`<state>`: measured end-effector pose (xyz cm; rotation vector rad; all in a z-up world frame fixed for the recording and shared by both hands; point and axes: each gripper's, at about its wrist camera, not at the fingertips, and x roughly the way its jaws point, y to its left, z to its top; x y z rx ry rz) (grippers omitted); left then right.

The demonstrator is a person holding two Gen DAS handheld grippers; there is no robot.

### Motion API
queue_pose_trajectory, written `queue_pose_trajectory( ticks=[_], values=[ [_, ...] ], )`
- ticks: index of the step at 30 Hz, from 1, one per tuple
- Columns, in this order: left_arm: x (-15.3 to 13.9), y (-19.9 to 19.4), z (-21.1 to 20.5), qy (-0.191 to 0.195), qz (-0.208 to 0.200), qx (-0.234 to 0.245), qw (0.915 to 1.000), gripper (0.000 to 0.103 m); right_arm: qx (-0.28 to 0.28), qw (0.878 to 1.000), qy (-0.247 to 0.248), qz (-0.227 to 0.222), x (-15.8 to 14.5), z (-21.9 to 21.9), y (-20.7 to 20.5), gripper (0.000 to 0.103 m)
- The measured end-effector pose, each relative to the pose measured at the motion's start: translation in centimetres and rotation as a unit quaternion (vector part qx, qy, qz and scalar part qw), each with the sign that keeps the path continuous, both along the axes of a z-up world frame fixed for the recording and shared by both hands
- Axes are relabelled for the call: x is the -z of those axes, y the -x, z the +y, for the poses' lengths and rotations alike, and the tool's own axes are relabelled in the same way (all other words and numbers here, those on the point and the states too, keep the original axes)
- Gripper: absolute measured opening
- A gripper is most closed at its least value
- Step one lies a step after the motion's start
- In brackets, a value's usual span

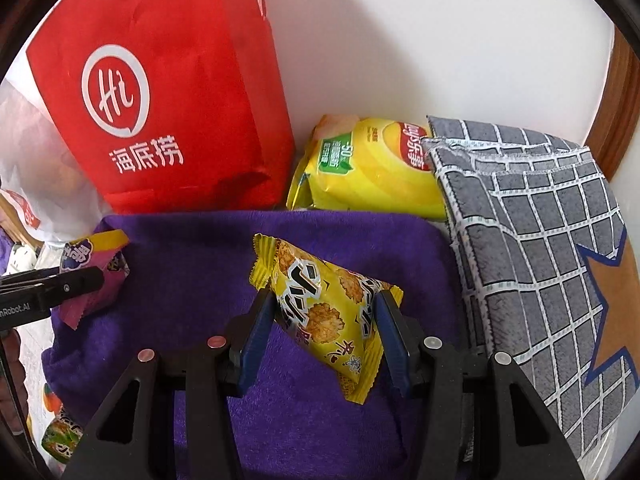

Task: Organize snacks
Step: 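Carry both bags onto the purple towel and open both tools to release them, then withdraw both open tools from the purple towel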

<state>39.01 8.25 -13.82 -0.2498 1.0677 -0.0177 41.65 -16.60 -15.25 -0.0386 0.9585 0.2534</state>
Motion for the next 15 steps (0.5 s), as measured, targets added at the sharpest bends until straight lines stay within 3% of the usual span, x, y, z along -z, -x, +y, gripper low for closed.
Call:
queue_pose_trajectory(
  ticks=[6, 10, 15],
  values=[
    [-0.1, -0.1, -0.3, -0.003, 0.005, 0.006, 1.0000, 0.051, 0.001, 1.000, 0.014, -0.002, -0.1, 0.2, 0.0, 0.053],
    [-0.5, 0.0, -0.8, 0.008, 0.011, 0.025, 0.9996, 0.056, -0.001, 1.000, 0.001, 0.009, -0.8, -0.1, 0.2, 0.066],
    [-2.6, 0.9, -1.7, 0.002, -0.017, 0.041, 0.9990, 0.074, 0.016, 1.000, -0.001, -0.012, -3.3, -0.3, 1.9, 0.070]
  ],
)
